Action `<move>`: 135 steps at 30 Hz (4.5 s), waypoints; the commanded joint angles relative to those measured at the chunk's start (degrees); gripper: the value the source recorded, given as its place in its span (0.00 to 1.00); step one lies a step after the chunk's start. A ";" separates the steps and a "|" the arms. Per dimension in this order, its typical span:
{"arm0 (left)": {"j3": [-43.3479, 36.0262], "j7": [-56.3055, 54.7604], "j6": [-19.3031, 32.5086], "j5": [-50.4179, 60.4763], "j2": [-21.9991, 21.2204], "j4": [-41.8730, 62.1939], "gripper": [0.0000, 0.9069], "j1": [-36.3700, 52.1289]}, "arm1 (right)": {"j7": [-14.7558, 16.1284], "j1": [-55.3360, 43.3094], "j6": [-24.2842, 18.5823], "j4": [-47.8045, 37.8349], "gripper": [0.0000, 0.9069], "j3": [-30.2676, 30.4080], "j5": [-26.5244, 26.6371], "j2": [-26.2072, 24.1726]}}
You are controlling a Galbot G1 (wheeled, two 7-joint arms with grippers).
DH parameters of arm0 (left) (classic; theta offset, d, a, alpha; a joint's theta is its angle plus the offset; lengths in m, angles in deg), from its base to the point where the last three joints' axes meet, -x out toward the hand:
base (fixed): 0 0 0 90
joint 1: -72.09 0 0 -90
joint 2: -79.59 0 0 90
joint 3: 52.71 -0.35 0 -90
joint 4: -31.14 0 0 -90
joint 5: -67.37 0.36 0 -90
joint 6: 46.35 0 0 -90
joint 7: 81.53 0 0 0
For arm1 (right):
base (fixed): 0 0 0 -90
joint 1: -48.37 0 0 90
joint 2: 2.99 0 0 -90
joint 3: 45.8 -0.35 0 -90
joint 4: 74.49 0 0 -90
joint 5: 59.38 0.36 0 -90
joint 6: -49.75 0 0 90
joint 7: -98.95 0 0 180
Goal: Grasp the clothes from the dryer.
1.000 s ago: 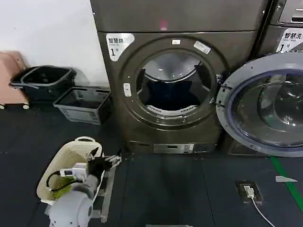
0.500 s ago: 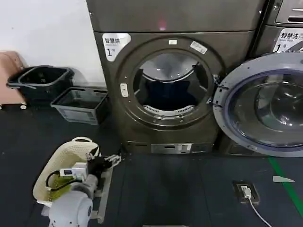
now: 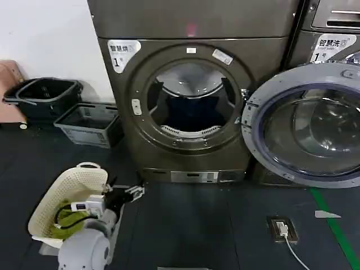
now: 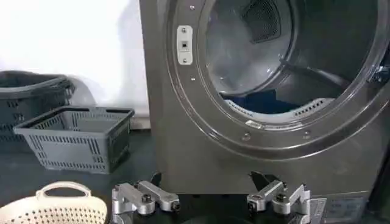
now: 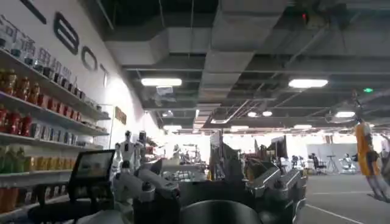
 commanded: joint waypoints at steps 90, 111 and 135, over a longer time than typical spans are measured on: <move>-0.92 0.79 -2.81 1.65 0.28 1.79 1.00 0.94 | -2.95 0.48 -3.71 0.45 1.00 0.29 2.43 1.82; -0.95 0.76 -2.81 1.80 0.28 1.72 1.00 0.42 | -2.95 0.73 -3.75 0.09 1.00 0.34 2.35 2.20; -0.86 0.61 -2.81 1.84 0.44 1.70 1.00 0.51 | -2.85 0.86 -4.04 -0.59 1.00 0.49 2.30 2.20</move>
